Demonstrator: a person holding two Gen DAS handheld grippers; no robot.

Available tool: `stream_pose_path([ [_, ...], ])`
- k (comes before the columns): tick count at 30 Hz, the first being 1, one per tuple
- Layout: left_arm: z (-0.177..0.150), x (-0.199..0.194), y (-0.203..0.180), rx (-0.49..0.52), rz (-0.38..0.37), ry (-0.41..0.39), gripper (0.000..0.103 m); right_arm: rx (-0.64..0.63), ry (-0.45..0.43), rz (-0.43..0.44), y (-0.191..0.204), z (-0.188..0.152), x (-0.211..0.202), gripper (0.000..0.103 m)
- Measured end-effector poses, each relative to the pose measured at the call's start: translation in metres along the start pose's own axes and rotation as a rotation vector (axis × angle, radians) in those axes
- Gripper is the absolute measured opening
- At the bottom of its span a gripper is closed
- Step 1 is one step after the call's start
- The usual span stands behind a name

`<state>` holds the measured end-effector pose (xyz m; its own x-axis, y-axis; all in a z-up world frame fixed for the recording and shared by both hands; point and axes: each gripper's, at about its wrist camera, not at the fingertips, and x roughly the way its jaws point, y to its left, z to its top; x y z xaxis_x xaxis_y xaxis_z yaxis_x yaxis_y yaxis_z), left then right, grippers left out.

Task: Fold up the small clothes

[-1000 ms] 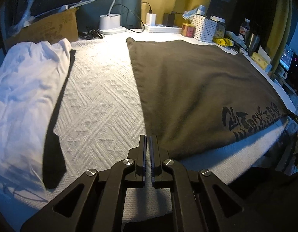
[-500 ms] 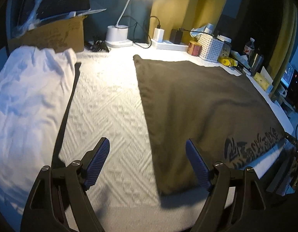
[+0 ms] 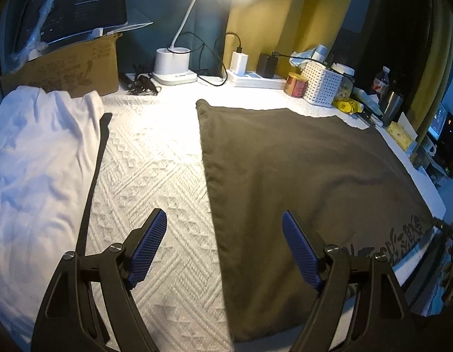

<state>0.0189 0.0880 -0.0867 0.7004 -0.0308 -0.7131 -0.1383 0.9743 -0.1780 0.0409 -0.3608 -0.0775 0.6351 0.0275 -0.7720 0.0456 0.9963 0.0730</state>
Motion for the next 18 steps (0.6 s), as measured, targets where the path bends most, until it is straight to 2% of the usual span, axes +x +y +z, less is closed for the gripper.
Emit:
stream_pose_path([
  [7,0.004,0.007,0.009,0.014,-0.001,0.006,0.081,0.074,0.075,0.029,0.006,-0.015,0.005,0.067],
  [9,0.006,0.009,0.014,0.008,0.0,0.007,0.081,0.087,0.065,0.033,0.01,-0.012,0.007,0.07],
  [11,0.009,0.011,0.019,-0.003,-0.002,0.005,0.08,0.118,0.061,0.075,0.012,-0.007,0.011,0.08],
  [18,0.021,0.019,0.03,-0.022,-0.012,0.003,0.08,0.218,0.027,0.099,0.013,0.02,0.036,0.082],
])
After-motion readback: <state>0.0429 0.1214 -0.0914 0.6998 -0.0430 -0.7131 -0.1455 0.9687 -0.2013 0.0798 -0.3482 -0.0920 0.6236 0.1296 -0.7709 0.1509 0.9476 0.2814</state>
